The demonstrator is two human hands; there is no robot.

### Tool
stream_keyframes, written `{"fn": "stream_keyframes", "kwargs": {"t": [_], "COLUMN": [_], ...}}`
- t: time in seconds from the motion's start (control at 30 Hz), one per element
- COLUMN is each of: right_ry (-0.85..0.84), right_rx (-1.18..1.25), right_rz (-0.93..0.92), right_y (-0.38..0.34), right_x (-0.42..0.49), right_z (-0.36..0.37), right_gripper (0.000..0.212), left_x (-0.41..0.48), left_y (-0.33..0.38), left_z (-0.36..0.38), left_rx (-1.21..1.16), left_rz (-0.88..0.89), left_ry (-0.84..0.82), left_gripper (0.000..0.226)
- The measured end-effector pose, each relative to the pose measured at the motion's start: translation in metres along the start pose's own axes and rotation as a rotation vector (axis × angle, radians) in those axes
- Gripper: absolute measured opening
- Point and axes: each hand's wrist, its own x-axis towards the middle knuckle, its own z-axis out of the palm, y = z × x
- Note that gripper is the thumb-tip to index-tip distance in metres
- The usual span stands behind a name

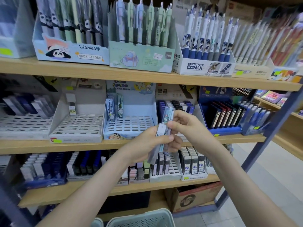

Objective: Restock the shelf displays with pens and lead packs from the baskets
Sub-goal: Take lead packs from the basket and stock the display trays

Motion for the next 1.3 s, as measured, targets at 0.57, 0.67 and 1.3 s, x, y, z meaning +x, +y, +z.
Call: {"fn": "stream_keyframes", "kwargs": {"t": [0.57,0.67,1.3], "right_ry": [0.209,0.374,0.393], "right_rx": [0.163,0.223,-0.066], "right_rz": [0.056,0.030,0.004], "right_y": [0.017,0.022,0.076], "right_x": [-0.017,-0.016,0.054], "right_z": [-0.009,-0.028,-0.076], "right_gripper": [0.015,0.009,0.020], "left_x": [-0.005,-0.001,0.025], "left_y": [-0.002,-0.001,-0.004], "left_z": [0.011,0.006,-0.017], "left_rx": [0.046,0.083,-0.011], "left_rz": [-0.036,-0.023,0.023], "left_ry": [0.153,0.215,0.306], "left_gripper": [0.025,0.010,0.016]}}
